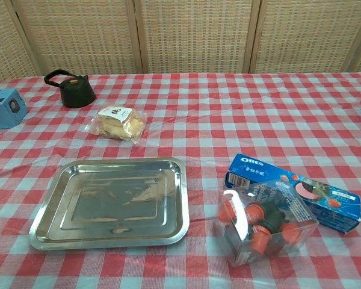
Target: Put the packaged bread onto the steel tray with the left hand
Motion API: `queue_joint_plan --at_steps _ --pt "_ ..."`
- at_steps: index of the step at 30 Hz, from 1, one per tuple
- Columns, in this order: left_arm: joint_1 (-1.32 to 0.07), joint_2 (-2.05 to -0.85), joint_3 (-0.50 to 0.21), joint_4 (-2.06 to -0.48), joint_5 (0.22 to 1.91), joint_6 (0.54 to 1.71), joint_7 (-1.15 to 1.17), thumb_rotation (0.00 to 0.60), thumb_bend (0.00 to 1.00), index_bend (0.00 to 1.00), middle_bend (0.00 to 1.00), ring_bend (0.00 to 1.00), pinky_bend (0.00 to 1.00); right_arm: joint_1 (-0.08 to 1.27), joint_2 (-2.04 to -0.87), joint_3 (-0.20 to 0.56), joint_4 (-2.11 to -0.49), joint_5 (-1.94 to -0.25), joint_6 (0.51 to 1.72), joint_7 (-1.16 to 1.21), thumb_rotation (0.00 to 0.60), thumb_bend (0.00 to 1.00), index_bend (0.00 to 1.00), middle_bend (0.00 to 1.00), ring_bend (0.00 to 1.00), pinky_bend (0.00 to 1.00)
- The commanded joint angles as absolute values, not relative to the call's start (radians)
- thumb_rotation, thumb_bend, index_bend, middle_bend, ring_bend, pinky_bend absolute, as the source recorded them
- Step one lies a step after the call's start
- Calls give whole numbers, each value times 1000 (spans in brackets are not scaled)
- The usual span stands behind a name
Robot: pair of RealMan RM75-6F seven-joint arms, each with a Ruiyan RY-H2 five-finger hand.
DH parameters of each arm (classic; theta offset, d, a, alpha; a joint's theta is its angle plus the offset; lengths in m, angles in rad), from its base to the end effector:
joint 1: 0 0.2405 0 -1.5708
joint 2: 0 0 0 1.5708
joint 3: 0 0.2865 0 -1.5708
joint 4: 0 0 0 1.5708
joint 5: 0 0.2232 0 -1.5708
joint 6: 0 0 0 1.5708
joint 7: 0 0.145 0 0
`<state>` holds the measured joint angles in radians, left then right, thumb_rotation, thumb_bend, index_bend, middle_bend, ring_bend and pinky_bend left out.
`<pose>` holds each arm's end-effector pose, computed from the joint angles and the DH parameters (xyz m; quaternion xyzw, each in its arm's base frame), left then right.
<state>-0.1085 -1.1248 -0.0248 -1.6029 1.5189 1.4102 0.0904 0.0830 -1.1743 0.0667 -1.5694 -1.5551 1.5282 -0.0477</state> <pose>-0.3445 0.1874 0.1448 -0.6412 -0.3752 -0.3422 0.5754 -0.3369 -0.1884 0.1499 0.6034 -0.3489 0.4060 0.5910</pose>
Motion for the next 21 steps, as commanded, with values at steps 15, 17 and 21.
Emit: queue_joint_plan --at_steps 15,17,21 --pt "-124 -1111 -9 -1617 1521 1423 107 600 63 0 0 0 0 89 -1183 51 -1569 -1571 1511 -57 600 65 0 0 0 0" --pt "-125 -1113 -9 -1616 1521 1421 108 600 63 0 0 0 0 90 -1186 48 -1568 -1572 1506 -65 600 65 0 0 0 0" --pt "-136 -1117 -7 -1614 1521 1401 118 600 64 0 0 0 0 92 -1190 42 -1570 -1576 1500 -76 600 65 0 0 0 0"
